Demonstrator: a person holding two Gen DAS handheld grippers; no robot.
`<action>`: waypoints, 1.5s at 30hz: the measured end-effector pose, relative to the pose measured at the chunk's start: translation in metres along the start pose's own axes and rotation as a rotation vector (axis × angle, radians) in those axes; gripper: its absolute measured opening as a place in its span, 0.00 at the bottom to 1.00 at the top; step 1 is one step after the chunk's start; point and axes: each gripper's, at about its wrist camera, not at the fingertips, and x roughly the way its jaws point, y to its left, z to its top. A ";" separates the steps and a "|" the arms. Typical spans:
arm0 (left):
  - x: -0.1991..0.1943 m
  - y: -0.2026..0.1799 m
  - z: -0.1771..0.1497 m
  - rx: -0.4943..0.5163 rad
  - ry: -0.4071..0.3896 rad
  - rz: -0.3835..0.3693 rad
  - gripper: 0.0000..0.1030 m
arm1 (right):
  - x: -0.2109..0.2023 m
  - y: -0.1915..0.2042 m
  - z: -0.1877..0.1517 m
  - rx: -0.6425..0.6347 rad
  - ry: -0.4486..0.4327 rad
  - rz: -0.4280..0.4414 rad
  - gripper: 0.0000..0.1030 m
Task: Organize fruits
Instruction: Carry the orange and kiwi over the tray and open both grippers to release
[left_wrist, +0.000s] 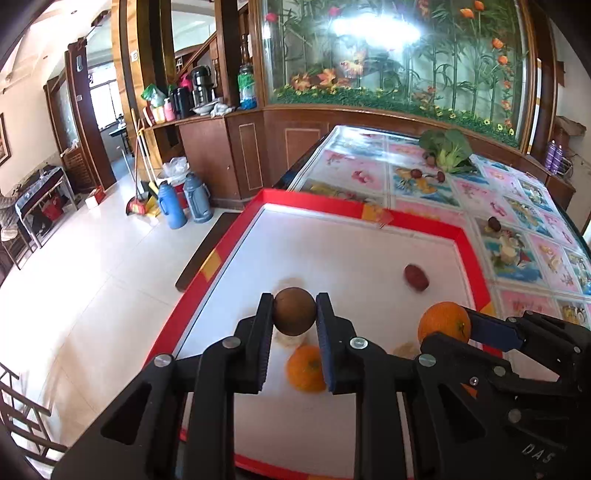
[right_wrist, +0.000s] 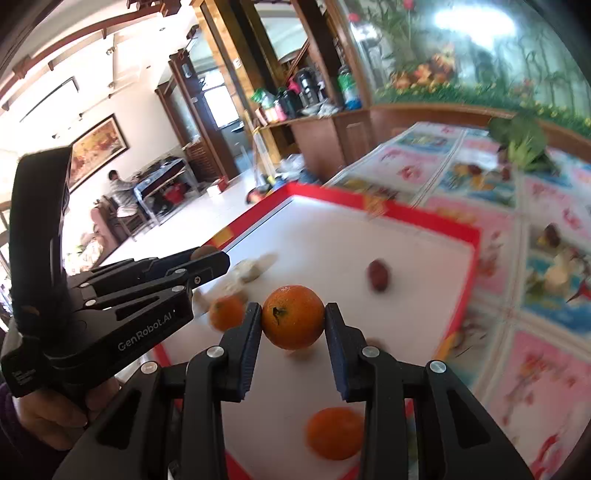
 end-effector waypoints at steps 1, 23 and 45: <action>-0.003 0.002 -0.005 0.004 0.003 -0.007 0.24 | 0.000 0.001 -0.001 0.000 0.007 0.009 0.32; -0.010 0.003 -0.040 0.055 0.069 -0.015 0.24 | 0.009 0.022 -0.024 -0.087 0.090 -0.006 0.33; 0.004 0.006 -0.048 0.064 0.100 0.028 0.24 | 0.014 0.028 -0.026 -0.118 0.106 -0.014 0.33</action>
